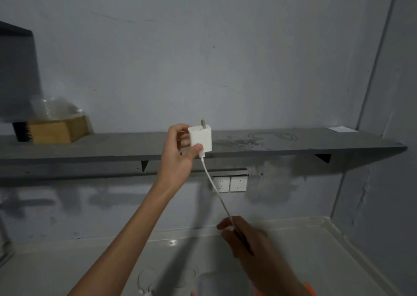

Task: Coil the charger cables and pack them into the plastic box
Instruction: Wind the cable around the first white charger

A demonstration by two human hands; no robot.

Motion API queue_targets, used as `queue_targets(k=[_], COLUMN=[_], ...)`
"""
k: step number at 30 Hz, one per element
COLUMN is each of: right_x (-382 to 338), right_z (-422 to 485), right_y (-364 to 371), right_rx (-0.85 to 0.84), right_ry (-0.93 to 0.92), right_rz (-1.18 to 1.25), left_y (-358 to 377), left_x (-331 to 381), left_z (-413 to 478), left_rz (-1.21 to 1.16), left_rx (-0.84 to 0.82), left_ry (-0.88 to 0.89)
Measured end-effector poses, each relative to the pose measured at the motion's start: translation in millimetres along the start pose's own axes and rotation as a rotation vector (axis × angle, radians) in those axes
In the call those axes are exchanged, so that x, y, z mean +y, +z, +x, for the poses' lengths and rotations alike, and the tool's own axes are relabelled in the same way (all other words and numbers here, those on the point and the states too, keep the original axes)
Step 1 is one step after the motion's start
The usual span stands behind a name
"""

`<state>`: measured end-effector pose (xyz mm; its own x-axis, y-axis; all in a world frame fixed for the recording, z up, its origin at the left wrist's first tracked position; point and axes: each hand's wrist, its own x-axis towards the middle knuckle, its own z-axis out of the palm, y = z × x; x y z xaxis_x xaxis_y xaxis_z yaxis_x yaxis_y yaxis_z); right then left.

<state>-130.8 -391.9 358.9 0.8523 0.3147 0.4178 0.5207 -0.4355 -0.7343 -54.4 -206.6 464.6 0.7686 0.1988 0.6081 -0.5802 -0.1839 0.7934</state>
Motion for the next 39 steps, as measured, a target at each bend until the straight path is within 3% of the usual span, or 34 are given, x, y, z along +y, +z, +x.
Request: queue_targets(k=[5, 7, 10, 15, 17, 19, 23, 28, 34, 37, 39], right_x=[-45, -55, -67, -59, -50, -40, -24, -11, -27, -39, -49], right_z=[35, 57, 80, 94, 91, 86, 66, 21, -16, -24, -21], right_y=[-61, -85, -116, -118, -103, -83, -42, -8, -17, -37, -56], right_rx=[0.276, 0.323, 0.351, 0.226, 0.118, 0.115, 0.123, 0.094, -0.139, -0.121, -0.051], right_ry=[-0.524, -0.609, -0.566, -0.375, -0.259, -0.096, 0.204, 0.183, 0.199, 0.147, 0.0], right_rz=[-0.583, -0.693, -0.659, -0.071, 0.155, 0.306, 0.557, 0.691, 0.586, 0.285, 0.023], left_y=[9, 16, 22, 20, 19, 21, 32, 35, 37, 33, 32], left_x=[-22, -18, 1, 42, 54, 57, 51, 37, -3, -15, -21], left_z=[-20, -41, -68, -83, -81, -75, -61, -34, -23, -34, -48], left_rz=[0.223, 0.23, 0.137, 0.026, 0.016, -0.076, -0.415, -0.331, 0.021, 0.254, 0.421], left_rx=[-0.13, -0.206, -0.302, -0.334, -0.358, -0.367, -0.26, -0.101, 0.033, -0.03, -0.126], left_ry=[-0.011, 0.019, 0.071, 0.136, 0.147, 0.092, -0.136, -0.193, -0.112, -0.064, 0.001])
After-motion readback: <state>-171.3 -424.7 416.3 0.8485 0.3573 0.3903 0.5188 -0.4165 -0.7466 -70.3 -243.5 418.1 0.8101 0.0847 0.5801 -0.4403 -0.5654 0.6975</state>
